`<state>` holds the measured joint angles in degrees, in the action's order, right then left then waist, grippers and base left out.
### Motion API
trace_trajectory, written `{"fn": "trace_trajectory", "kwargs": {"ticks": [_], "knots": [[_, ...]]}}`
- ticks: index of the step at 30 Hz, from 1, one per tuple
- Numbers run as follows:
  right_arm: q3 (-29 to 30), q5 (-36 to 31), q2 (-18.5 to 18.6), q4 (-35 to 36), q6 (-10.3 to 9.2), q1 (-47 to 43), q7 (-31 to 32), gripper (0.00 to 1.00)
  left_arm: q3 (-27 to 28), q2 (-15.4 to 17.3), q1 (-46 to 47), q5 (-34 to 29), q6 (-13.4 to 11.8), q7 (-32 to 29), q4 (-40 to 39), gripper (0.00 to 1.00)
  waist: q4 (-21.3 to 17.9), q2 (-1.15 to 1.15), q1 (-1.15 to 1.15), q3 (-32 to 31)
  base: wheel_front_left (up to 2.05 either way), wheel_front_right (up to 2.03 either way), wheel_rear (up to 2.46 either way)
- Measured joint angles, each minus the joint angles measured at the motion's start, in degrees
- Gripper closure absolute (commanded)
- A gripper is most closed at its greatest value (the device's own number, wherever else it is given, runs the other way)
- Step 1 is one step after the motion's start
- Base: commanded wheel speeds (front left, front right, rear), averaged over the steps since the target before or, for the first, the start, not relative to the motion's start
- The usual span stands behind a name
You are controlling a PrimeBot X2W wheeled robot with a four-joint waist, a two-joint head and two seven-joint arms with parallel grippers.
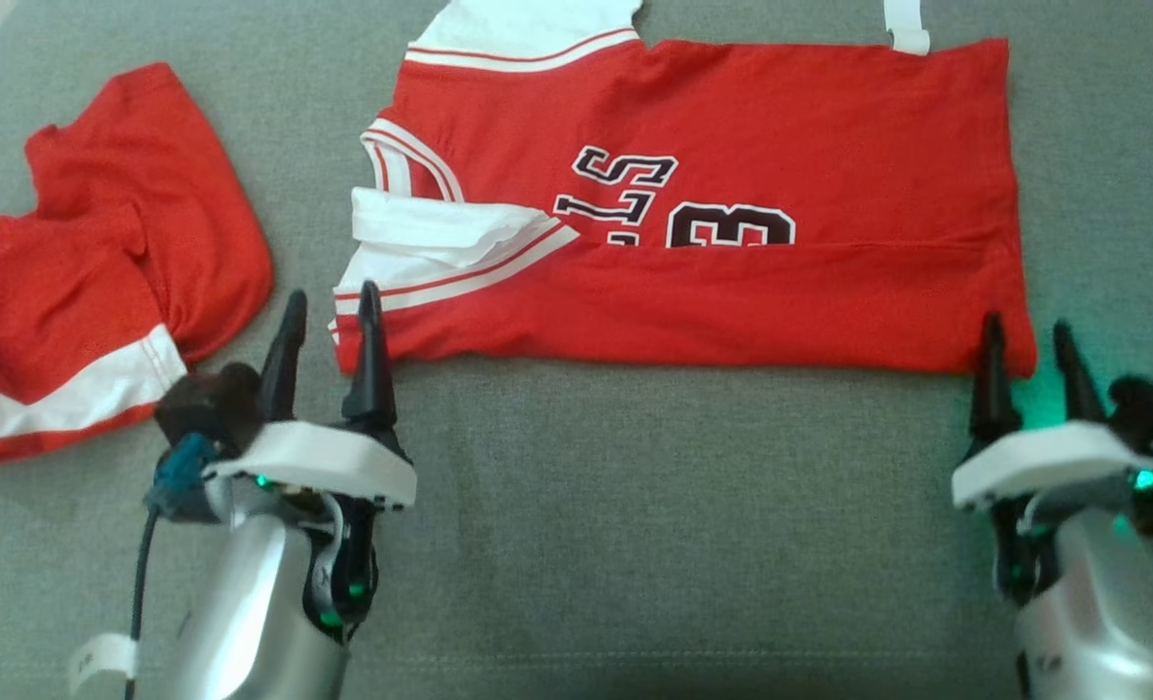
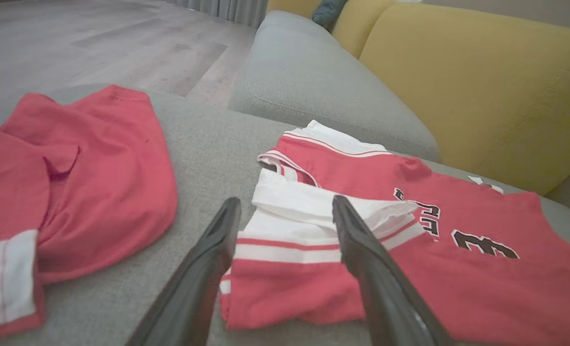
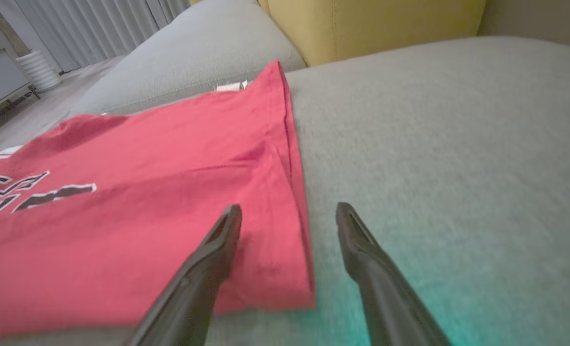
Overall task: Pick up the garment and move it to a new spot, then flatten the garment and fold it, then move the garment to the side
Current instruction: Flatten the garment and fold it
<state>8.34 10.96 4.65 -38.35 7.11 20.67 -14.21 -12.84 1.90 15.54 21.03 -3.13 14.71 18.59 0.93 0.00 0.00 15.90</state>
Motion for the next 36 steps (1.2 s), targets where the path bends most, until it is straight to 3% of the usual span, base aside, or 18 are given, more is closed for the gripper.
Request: {"fn": "trace_trajectory", "kwargs": {"ticks": [9,10,11,12,24,34,36], "knots": [[-0.41,0.02,-0.58,-1.36,0.00,-2.39,0.02,0.00,-1.38,0.01,-1.35,1.31,-0.22,0.00,0.81,0.00,0.33,0.00,0.00,-0.87,0.00,0.00,0.00],[-0.58,-0.18,-0.58,-1.89,0.00,-2.38,0.10,0.06,-1.38,0.02,-1.35,1.32,-0.23,0.00,1.23,0.00,0.38,0.00,0.00,-0.82,0.00,0.00,0.00],[-0.80,-0.48,-0.58,-2.35,0.00,-2.33,0.15,0.69,-1.43,0.03,-1.35,1.33,-0.23,0.00,1.78,0.00,0.43,0.00,0.00,-0.77,0.00,0.00,0.00],[-0.97,-0.51,-0.58,-2.57,0.00,-2.19,0.18,1.00,-1.56,0.03,-1.35,1.47,-0.23,0.00,2.52,0.00,0.47,0.00,0.00,-0.74,0.00,0.00,0.00],[-3.42,0.25,-0.56,-3.16,0.00,-0.43,0.10,1.00,-2.81,0.04,-0.43,6.24,1.18,-0.01,12.02,0.00,-0.45,0.00,0.00,-0.16,0.00,0.00,0.00],[-4.37,1.46,-0.48,-2.14,0.00,-0.12,0.01,1.00,-2.71,0.04,2.40,6.70,3.20,0.00,13.76,0.00,-0.98,0.00,0.00,0.90,0.00,0.00,0.00],[-4.46,1.67,-0.46,-1.93,0.00,-0.11,0.01,1.00,-2.63,0.04,2.57,6.61,3.44,0.00,14.05,0.07,-1.00,0.00,0.00,1.15,0.00,0.00,0.00]]}}
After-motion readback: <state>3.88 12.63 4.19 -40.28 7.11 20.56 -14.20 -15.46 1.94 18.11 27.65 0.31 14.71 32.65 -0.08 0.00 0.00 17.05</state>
